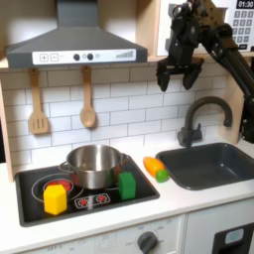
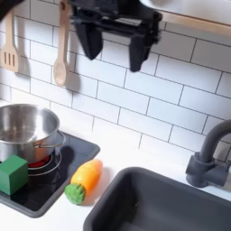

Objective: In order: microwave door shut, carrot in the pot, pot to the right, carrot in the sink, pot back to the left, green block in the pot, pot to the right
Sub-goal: 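Put the carrot in the pot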

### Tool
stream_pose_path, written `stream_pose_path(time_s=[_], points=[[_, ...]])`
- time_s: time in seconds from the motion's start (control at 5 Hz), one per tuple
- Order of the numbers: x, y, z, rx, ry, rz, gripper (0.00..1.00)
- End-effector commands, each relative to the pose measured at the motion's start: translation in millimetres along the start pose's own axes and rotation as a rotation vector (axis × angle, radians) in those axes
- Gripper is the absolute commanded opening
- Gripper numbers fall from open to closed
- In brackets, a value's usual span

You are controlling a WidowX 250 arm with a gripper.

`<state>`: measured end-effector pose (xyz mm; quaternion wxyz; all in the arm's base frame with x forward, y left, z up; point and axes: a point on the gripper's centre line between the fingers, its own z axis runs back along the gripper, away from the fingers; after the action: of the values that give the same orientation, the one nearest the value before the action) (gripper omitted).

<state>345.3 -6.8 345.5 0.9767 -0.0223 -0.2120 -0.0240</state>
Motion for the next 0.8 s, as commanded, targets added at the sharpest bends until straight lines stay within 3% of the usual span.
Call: stream_pose_path(time_s=[0.0, 0.6], points=[[-17, 10.4, -17.2, 0.026, 0.056, 0.003, 1.00], [-31, 12.4, -68.8, 0.060, 0.161, 0.003, 1.00]])
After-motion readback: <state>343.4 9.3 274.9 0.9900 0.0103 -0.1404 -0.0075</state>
